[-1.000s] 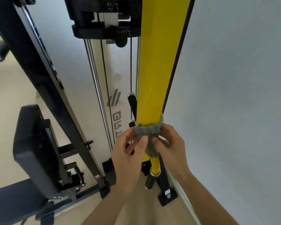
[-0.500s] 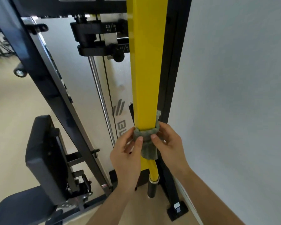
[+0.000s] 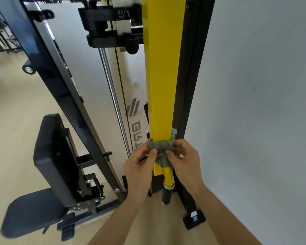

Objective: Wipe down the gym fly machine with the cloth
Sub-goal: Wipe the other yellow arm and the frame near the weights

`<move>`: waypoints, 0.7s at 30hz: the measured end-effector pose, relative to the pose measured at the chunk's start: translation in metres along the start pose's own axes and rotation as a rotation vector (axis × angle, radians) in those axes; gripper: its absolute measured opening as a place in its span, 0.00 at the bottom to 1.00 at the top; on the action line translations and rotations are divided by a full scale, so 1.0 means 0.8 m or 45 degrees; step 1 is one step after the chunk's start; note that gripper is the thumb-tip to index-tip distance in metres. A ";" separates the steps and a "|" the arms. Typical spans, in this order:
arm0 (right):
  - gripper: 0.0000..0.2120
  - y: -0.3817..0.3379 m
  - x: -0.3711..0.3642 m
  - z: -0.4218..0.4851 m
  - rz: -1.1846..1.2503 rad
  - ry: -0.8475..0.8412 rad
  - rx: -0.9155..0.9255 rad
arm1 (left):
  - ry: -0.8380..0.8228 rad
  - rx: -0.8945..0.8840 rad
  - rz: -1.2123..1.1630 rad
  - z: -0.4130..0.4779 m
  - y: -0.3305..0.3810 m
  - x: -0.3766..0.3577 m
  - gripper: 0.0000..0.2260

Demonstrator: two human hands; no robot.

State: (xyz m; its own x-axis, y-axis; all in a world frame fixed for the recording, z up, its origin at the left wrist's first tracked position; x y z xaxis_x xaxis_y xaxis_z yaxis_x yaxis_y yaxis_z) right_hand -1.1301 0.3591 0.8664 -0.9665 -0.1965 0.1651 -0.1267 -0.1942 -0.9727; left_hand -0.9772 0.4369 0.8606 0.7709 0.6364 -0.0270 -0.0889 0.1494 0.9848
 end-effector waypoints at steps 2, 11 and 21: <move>0.08 0.003 -0.002 -0.010 -0.050 0.030 0.033 | -0.066 0.019 -0.026 -0.004 -0.002 -0.003 0.15; 0.19 -0.035 -0.027 -0.068 -0.444 0.220 0.335 | -0.332 0.014 -0.058 0.019 -0.013 0.008 0.15; 0.16 -0.017 -0.033 -0.080 -0.430 0.547 -0.012 | -0.335 0.184 0.119 0.097 -0.089 0.044 0.05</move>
State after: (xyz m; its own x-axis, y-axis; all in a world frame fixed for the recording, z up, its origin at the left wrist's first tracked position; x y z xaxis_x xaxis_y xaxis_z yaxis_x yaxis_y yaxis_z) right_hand -1.1171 0.4286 0.8649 -0.8757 0.2864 0.3888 -0.4457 -0.1693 -0.8790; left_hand -0.8950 0.3901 0.8027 0.9020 0.4220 0.0912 -0.0907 -0.0213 0.9956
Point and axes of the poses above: each hand's wrist, its own z-axis towards the middle knuckle, its own x-axis out of the back of the hand, y = z × x, the point moved 8 cm from there along z, towards the middle knuckle, and after that the axes turned 1 degree about -y, right-handed, at the moved point
